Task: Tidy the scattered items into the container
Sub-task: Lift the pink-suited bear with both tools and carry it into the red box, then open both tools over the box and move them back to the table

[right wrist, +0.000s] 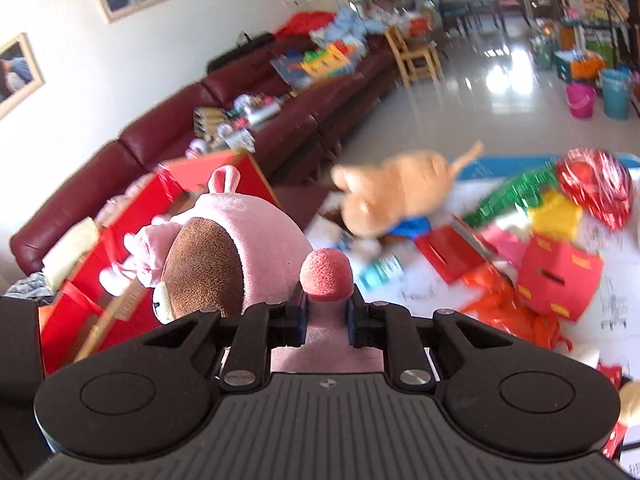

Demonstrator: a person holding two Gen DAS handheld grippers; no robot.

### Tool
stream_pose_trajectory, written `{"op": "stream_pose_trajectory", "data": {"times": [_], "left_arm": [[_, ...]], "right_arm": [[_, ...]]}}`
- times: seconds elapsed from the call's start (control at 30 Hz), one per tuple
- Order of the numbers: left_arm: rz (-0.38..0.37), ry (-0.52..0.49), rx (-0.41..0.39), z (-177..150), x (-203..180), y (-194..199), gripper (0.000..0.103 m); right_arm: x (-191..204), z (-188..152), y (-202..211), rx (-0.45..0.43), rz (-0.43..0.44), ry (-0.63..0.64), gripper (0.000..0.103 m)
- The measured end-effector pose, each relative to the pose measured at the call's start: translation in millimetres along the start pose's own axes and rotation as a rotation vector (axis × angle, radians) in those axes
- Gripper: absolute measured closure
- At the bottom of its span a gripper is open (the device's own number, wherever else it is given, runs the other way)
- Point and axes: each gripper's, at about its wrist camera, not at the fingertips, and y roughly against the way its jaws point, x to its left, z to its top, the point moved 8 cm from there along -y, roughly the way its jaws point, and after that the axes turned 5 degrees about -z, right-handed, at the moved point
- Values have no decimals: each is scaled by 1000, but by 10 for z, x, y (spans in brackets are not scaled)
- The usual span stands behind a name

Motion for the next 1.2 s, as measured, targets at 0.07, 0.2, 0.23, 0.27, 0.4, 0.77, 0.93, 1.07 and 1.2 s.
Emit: {"op": "stream_pose_trajectory", "data": {"times": [0.07,0.2,0.23,0.27,0.4,0.77,0.93,1.07,1.2], "left_arm": [[47,21,-38,67,125,253,84],[168,79,-84,123,645,673,84],[204,93,-89,100,790,783,84],[239,109,-90,64,933,887,84],[364,203,-59,-235,1601,1296,83],[395,526,137,-1120,2513,1424,61],[515,433,5,-1024,2318,1795,6],[488,366,-69,-717,2041,1886,3],[476,320,-53,-563,1913,1678,3]], "right_arm": [[210,154,60,-27,45,29,82],[832,395,59,-53,168,112,82],[1039,438,23,-52,208,135,82],[1234,468,-14,-49,244,158,82],[2071,454,-199,-10,390,257,82],[3224,-181,-679,162,479,464,19],[2953,-141,-658,134,447,456,17],[2728,-49,-634,117,415,427,15],[2584,21,-579,95,392,407,15]]}}
